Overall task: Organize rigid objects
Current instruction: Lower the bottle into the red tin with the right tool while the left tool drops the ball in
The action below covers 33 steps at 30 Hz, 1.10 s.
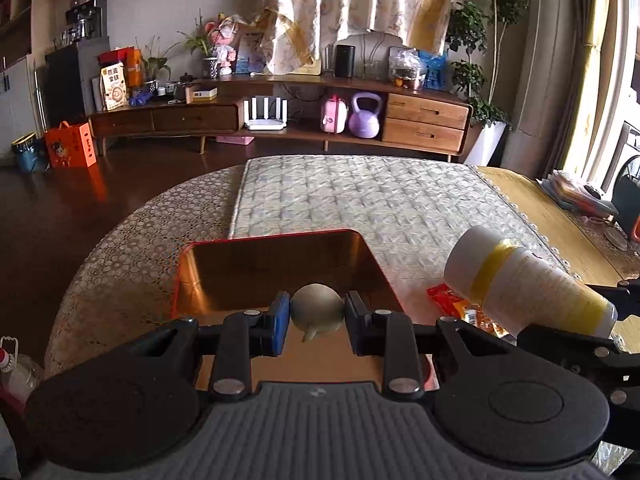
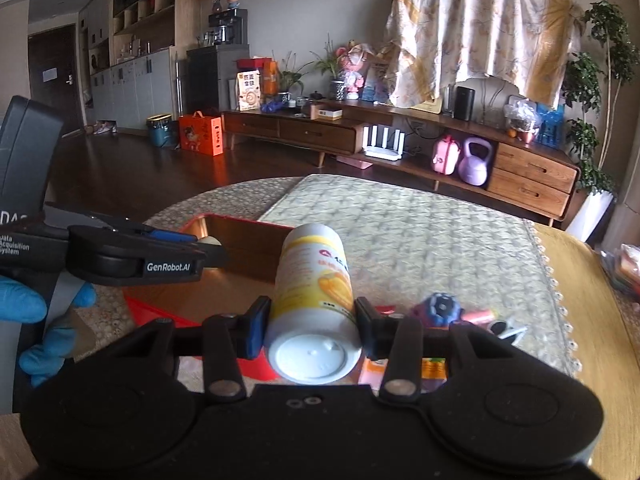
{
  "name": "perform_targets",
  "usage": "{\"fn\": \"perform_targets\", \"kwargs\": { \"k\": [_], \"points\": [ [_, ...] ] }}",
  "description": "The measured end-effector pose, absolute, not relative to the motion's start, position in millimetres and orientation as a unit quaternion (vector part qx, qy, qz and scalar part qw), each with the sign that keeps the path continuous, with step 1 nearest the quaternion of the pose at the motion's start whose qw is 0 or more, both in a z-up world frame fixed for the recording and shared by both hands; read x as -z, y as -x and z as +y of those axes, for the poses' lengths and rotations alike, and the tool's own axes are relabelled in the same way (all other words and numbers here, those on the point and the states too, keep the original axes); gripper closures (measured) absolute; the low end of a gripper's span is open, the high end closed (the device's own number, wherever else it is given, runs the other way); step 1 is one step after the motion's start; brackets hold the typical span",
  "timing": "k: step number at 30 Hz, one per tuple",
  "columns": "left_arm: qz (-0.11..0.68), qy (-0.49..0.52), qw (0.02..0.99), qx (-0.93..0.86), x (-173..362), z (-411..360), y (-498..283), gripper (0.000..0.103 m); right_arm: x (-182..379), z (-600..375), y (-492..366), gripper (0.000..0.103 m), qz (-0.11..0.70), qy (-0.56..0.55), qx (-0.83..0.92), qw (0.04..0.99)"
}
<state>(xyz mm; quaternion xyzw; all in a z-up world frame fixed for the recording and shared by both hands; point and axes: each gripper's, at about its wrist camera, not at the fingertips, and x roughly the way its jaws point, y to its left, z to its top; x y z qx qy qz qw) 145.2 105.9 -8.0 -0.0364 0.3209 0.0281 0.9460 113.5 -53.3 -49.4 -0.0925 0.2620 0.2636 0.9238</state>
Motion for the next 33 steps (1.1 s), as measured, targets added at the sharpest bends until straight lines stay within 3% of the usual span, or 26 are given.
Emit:
{"fn": "perform_targets", "kwargs": {
  "k": [16, 33],
  "points": [
    [0.391, 0.068, 0.916, -0.059, 44, 172, -221, 0.074, 80, 32, -175, 0.059, 0.321, 0.139, -0.282, 0.894],
    [0.436, 0.044, 0.897, -0.061, 70, 166, -255, 0.074, 109, 72, -186, 0.059, 0.358, 0.201, -0.292, 0.864]
  ]
}}
